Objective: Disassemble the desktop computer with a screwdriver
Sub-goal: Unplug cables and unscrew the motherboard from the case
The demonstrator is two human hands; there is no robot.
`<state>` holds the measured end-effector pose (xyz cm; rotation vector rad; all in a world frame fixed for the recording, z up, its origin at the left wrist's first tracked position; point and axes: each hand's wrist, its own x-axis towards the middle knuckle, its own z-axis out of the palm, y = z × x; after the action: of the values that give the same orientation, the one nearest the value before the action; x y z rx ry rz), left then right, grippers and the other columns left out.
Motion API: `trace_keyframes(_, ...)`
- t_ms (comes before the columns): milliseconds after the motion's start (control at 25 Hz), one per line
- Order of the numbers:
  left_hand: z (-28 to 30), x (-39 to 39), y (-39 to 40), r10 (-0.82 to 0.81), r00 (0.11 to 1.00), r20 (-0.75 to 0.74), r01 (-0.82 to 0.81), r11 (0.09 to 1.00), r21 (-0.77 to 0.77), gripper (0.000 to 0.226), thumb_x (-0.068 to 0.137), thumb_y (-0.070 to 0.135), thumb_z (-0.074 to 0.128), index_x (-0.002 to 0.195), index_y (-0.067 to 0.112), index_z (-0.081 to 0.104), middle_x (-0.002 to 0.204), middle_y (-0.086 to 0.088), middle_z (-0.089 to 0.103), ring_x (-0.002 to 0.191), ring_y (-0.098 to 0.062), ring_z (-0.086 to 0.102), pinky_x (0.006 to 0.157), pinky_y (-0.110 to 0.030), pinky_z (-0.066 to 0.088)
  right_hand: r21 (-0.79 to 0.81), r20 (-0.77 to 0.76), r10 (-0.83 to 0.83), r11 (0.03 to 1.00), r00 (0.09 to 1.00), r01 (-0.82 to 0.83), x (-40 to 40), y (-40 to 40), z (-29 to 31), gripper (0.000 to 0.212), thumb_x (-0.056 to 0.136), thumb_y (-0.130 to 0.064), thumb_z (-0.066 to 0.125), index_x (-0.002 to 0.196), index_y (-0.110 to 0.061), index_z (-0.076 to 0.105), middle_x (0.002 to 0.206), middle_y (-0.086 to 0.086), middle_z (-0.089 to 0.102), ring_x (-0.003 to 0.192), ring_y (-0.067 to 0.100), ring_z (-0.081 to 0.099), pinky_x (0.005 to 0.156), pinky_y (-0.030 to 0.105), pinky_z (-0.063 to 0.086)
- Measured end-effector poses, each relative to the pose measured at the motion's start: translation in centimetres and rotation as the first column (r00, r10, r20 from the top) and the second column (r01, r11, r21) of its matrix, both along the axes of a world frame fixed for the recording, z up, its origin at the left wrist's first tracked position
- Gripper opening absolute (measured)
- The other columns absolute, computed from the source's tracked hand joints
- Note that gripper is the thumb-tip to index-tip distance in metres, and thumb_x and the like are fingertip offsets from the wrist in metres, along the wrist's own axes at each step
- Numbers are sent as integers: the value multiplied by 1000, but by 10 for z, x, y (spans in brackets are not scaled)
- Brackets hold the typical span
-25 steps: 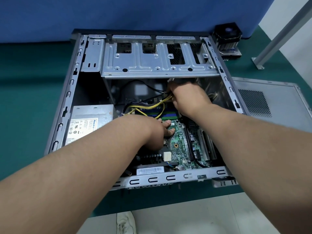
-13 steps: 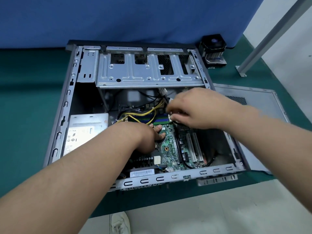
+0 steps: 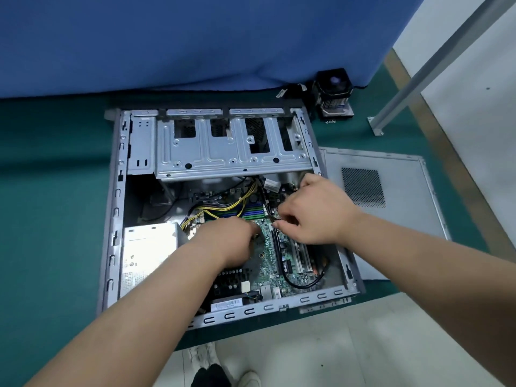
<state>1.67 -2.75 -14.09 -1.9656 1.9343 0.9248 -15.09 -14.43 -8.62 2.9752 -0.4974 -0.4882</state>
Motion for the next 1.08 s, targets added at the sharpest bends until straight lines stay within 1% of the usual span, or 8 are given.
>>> trace_keyframes(80,11,-4,5,6,998,69,7,983,-185,25,95,25,51,120,27,57,117,-2,65,107,-31,65,71,-37,50,3,-16,-12,1000,1000,12,1,0,2,43,94,-54,33,70,-26,54,70,-7,65,61,14,55,92,38,40)
trace_keyframes(200,26,2,13,41,984,171,34,910,-414,29,89,21,59,118,24,58,110,0,62,105,-28,63,77,-39,44,-1,-1,-34,999,999,34,2,0,-1,39,93,-49,36,68,-26,55,66,-6,62,58,13,52,90,37,40)
trace_keyframes(320,34,20,11,156,937,312,-64,957,-284,50,85,18,62,133,22,48,128,-4,59,117,-28,58,94,-43,40,-2,23,-52,999,998,52,4,-2,-2,38,93,-45,38,64,-27,53,58,-5,54,53,11,49,88,37,42)
trace_keyframes(600,29,25,-8,-33,917,396,34,999,5,41,92,12,57,131,24,62,132,-3,61,127,-27,50,100,-43,38,27,89,-81,997,993,79,3,-8,-10,37,93,-41,37,63,-27,52,56,-4,51,50,11,46,86,37,42)
trace_keyframes(720,33,30,-1,-67,927,369,79,997,-18,38,94,14,58,128,31,64,126,2,63,124,-25,53,100,-41,39,36,118,-81,996,990,77,3,-8,-8,36,93,-40,40,60,-26,49,53,-4,48,47,11,42,83,36,43)
trace_keyframes(840,48,47,14,14,944,329,40,987,-156,25,93,22,61,115,33,65,116,7,65,116,-22,56,92,-38,39,40,137,-69,997,988,64,3,-8,-6,34,91,-39,42,61,-26,48,54,-6,48,48,13,41,83,36,44)
trace_keyframes(1000,62,72,42,252,952,177,-167,905,-390,14,88,28,72,102,27,74,110,9,67,107,-23,57,82,-39,46,44,159,-54,998,986,48,1,-7,-7,34,93,-37,40,61,-25,47,55,-7,48,49,13,42,83,37,44)
trace_keyframes(1080,66,74,52,381,924,42,-331,849,-413,9,88,28,74,97,25,74,104,9,68,106,-23,54,83,-40,46,52,161,-55,998,985,47,1,-7,-8,35,93,-38,39,61,-26,47,55,-7,49,49,14,43,83,38,45)
